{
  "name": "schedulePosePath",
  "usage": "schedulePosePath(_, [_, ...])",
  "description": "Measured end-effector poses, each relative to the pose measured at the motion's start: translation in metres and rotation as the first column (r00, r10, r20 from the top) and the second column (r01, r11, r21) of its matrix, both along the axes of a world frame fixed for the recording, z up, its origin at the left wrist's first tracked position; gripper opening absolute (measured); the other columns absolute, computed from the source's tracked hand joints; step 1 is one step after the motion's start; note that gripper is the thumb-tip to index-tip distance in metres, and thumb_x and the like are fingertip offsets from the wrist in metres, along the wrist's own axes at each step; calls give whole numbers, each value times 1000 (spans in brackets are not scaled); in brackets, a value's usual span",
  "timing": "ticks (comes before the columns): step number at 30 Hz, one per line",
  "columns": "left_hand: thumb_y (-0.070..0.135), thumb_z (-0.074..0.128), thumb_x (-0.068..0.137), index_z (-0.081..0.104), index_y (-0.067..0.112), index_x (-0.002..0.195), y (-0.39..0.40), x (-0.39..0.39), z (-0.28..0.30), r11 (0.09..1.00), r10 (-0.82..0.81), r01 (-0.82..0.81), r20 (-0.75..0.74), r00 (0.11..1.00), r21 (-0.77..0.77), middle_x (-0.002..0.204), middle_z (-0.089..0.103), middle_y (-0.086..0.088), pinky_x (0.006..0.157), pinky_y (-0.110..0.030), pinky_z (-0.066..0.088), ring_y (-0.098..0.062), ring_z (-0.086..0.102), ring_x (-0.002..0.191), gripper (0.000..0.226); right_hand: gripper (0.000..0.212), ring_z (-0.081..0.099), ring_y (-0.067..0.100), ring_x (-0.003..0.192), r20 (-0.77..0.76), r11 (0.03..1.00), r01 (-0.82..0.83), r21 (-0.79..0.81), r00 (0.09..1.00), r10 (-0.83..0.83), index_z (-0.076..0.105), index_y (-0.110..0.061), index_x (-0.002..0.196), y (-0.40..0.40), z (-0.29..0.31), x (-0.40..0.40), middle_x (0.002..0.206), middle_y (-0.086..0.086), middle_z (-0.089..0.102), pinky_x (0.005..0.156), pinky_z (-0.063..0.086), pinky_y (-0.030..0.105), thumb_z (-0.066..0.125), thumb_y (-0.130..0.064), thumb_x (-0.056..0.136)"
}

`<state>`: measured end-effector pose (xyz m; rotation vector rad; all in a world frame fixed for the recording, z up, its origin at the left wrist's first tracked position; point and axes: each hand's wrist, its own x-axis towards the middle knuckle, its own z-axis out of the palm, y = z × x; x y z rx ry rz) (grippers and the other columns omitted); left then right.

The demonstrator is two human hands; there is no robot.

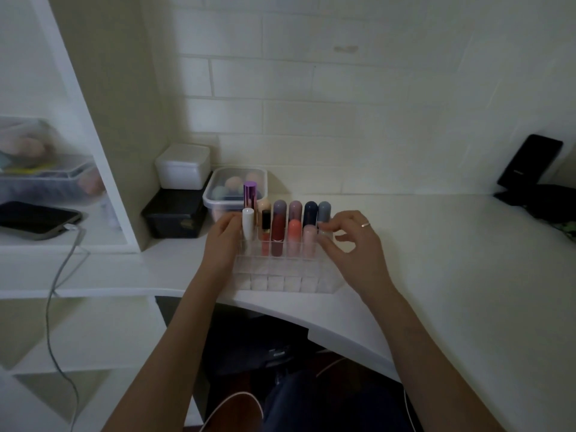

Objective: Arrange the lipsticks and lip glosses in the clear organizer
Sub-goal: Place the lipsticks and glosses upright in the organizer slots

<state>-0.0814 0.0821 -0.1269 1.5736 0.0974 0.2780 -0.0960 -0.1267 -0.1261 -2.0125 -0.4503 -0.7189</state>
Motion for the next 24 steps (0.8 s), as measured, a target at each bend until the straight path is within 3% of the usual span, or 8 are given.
schedulePosePath(3, [31, 40, 96, 64, 18, 101, 0, 0, 0, 1000, -1, 1, -5, 1000, 6, 99, 65, -3, 69, -29, 44, -17, 61, 91, 27, 9, 54, 2, 91, 11, 999, 50, 19, 999, -50, 69, -11, 84, -2, -1, 3, 94, -13, 52, 74, 49, 21, 64, -18, 87])
schedulePosePath(5, [31, 40, 97, 63, 19, 98, 0, 0, -2, 1000, 1, -1, 2, 1000, 9, 99, 65, -4, 69, -29, 45, -17, 61, 90, 26, 10, 53, 0, 87, -31, 999, 46, 24, 998, -45, 68, -16, 93, -1, -1, 1, 96, -14, 50, 69, 45, 15, 60, -20, 89])
schedulePosePath(7, [32, 40, 97, 63, 20, 98, 1, 1, -3, 1000, -9, 9, -4, 1000, 6, 100, 65, -6, 73, -31, 47, -19, 61, 92, 26, 25, 46, -2, 77, -89, 1000, 16, 5, 996, -16, 57, -26, 113, 1, -4, -1, 94, -19, 43, 65, 37, 11, 59, -25, 88])
schedulePosePath(10, [33, 41, 96, 65, 15, 103, 2, 2, -4, 1000, -24, 24, 2, 1000, 16, 103, 66, -9, 77, -33, 48, -22, 62, 94, 30, 60, 41, -2, 77, -271, 993, -117, 34, 955, 121, 28, -43, 129, 3, -5, -3, 92, -19, 35, 67, 34, 16, 52, -25, 77])
schedulePosePath(14, [31, 43, 95, 64, 15, 99, 3, 1, -5, 999, -18, 17, 14, 1000, 33, 99, 65, -6, 73, -31, 47, -21, 61, 91, 26, 66, 46, -2, 57, -346, 992, -121, 28, 930, 123, 13, -36, 138, 2, -7, -4, 72, -12, 40, 61, 36, 20, 49, -19, 85])
schedulePosePath(16, [29, 45, 95, 61, 12, 101, 3, -1, -5, 998, 10, -13, 47, 999, 59, 94, 64, -2, 69, -27, 45, -17, 60, 87, 24, 55, 45, 4, 53, -399, 998, -64, -15, 916, 53, 19, -31, 138, 1, -8, -2, 62, -4, 42, 58, 38, 26, 46, -22, 91])
schedulePosePath(19, [26, 48, 95, 59, 7, 98, 1, -10, -6, 987, 124, -135, 121, 985, 90, 83, 60, 5, 64, -20, 42, -7, 57, 74, 22, 36, 54, 18, 63, -484, 996, -7, -92, 874, -39, 38, -27, 129, -1, -8, 1, 68, 2, 55, 65, 43, 37, 40, -35, 94])
schedulePosePath(24, [25, 43, 96, 61, 24, 90, 0, -31, -15, 985, 120, -139, 162, 979, 106, 89, 62, 6, 74, -25, 49, -11, 60, 86, 19, 30, 44, 10, 54, -389, 994, 32, -101, 919, -69, 55, -19, 122, -1, -7, 3, 63, -4, 51, 53, 33, 24, 42, -25, 96])
